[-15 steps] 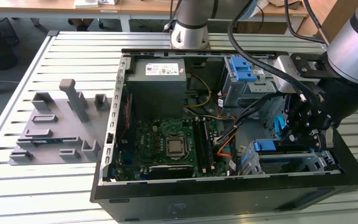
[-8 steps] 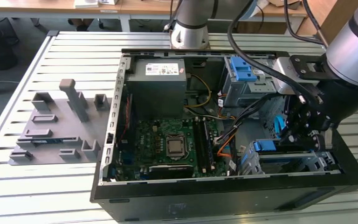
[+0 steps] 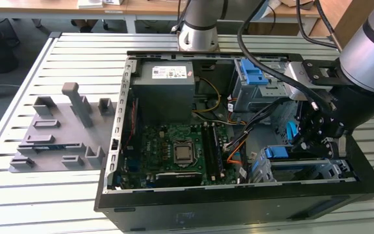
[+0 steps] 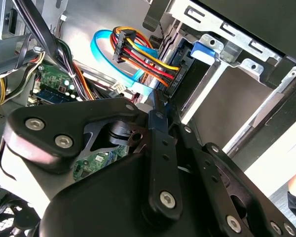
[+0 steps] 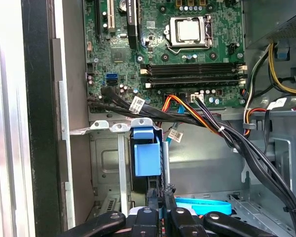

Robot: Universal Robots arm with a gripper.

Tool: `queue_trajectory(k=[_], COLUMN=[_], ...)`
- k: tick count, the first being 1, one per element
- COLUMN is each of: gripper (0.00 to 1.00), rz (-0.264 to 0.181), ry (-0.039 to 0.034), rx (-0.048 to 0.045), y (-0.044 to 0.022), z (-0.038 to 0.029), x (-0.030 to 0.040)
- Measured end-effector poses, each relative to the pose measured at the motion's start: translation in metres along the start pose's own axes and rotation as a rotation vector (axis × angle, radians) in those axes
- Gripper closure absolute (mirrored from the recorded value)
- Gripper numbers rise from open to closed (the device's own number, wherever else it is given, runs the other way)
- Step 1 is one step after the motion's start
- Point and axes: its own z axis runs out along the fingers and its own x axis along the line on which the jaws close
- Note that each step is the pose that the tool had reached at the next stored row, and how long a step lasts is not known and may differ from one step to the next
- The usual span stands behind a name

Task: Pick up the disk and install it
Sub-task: 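Insert the second disk wire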

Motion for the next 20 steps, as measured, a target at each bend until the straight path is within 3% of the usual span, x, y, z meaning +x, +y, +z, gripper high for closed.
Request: queue_trajectory(k=[13, 15, 16, 20], gripper=[0.84, 0.82, 0.76, 0.76], rz=[0.0, 0.0, 0.0, 0.0], ry=[-0.0002, -0.0003, -0.0003, -0.0009], rx=[0.0, 0.0, 0.0, -0.0001], y=[0.0, 0.0, 0.0, 0.0], z=[0.0006, 0.0007, 0.0007, -0.0002], x=[0.0002, 0.0002, 0.0002, 0.0001])
